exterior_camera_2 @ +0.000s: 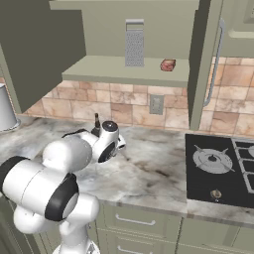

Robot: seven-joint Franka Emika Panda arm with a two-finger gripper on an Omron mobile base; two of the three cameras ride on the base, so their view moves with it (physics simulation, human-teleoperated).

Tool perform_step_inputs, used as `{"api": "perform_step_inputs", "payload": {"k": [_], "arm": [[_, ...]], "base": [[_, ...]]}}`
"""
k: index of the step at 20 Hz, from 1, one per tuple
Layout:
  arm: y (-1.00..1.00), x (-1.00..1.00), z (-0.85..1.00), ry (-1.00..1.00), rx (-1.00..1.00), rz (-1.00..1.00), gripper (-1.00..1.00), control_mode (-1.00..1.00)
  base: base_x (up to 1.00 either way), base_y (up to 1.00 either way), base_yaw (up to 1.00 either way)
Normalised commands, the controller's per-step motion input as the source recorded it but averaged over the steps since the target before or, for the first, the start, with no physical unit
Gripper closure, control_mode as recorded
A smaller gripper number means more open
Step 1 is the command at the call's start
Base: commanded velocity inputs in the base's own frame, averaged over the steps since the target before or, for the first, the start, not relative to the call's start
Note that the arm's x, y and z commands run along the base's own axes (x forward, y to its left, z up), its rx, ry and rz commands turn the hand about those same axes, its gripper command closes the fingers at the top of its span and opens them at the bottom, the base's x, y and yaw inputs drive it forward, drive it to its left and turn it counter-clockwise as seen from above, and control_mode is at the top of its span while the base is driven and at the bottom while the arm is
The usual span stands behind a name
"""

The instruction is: Pick the bar soap and bar soap from the cabinet and place them on the counter.

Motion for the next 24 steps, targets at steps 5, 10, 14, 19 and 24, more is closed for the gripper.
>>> {"api": "perform_step_inputs", "payload": {"k": [5, 10, 14, 19, 24], "arm": [[0.0, 0.27, -0.22, 0.04, 0.0, 0.04, 1.0, -1.0], [0.0, 0.0, 0.0, 0.0, 0.0, 0.0, 1.0, -1.0], [0.0, 0.0, 0.0, 0.0, 0.0, 0.0, -1.0, -1.0], [0.0, 0.01, -0.01, 0.03, -0.01, 0.0, -1.0, -1.0], [0.0, 0.01, -0.02, 0.04, -0.02, 0.0, -1.0, -1.0]], "base": [[0.0, 0.0, 0.0], [0.0, 0.0, 0.0], [0.0, 0.0, 0.0], [0.0, 0.0, 0.0], [0.0, 0.0, 0.0]]}}
